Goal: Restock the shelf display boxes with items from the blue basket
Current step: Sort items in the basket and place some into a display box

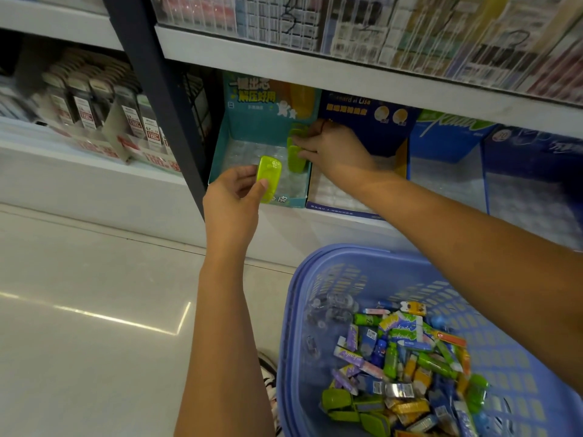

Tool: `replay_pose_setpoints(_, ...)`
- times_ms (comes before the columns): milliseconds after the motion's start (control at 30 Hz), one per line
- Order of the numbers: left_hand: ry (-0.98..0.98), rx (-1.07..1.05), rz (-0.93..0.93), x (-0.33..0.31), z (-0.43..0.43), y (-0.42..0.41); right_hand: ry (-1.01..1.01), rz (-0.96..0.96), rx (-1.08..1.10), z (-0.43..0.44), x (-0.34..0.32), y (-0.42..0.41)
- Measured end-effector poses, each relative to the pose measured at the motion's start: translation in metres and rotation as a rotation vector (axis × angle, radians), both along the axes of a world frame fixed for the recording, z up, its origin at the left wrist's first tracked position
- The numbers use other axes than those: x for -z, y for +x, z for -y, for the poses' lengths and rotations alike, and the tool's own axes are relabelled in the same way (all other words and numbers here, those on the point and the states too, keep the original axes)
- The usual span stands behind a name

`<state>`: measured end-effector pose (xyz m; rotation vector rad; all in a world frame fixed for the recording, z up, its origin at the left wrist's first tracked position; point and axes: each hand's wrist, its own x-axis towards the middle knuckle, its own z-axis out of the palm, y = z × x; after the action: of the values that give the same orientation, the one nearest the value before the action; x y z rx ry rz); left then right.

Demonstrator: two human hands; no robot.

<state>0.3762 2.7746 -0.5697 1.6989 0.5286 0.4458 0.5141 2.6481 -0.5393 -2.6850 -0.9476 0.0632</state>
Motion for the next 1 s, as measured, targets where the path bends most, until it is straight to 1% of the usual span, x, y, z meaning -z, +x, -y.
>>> replay_pose_setpoints(133,0.006,0.01,-0.003,0.0,-0.002,0.001,0.329,-0.19,0.244,-0.008,0.007,-0.007)
replay_pose_setpoints(200,0.011,0.018,-0.002,-0.001,-0.002,0.002,0.356,-0.223,0.273,-0.013,0.004,-0.01)
replay_pose_setpoints(333,0.019,0.028,0.025,-0.009,0.003,0.002,0.347,-0.203,0.25,-0.013,-0.011,-0.015)
replay_pose_setpoints(400,-0.008,0.048,0.055,-0.015,0.005,0.004,0.404,-0.192,0.144,-0.008,-0.019,-0.023)
replay_pose_setpoints(433,-0.035,0.064,0.073,-0.018,0.005,0.005,0.478,-0.26,0.107,-0.005,-0.023,-0.028)
replay_pose_setpoints(467,-0.063,0.086,0.093,-0.021,0.006,0.006,0.558,-0.37,0.081,-0.003,-0.027,-0.034)
replay_pose_setpoints(500,-0.078,0.11,0.111,-0.023,0.006,0.007,0.6,-0.434,0.053,-0.002,-0.029,-0.036)
replay_pose_setpoints(533,-0.077,0.131,0.121,-0.024,0.007,0.008,0.615,-0.441,0.04,-0.001,-0.03,-0.036)
replay_pose_setpoints(567,-0.043,0.146,0.115,-0.025,0.008,0.009,0.613,-0.412,0.047,-0.001,-0.03,-0.035)
replay_pose_setpoints(600,0.046,0.155,0.079,-0.023,0.008,0.01,0.616,-0.378,0.065,-0.001,-0.029,-0.033)
replay_pose_setpoints(667,0.345,0.195,-0.092,-0.018,0.007,0.012,0.559,-0.279,0.118,0.0,-0.026,-0.031)
replay_pose_setpoints(700,0.48,0.238,-0.201,-0.015,0.007,0.013,0.492,-0.223,0.124,0.002,-0.023,-0.031)
replay_pose_setpoints(767,0.66,0.354,-0.338,-0.01,0.009,0.014,0.36,-0.112,0.091,0.006,-0.015,-0.033)
replay_pose_setpoints(867,0.774,0.415,-0.343,-0.007,0.013,0.013,0.283,0.001,0.022,0.011,-0.008,-0.036)
replay_pose_setpoints(1000,0.768,0.402,-0.292,-0.006,0.012,0.012,0.252,0.053,-0.02,0.01,-0.005,-0.036)
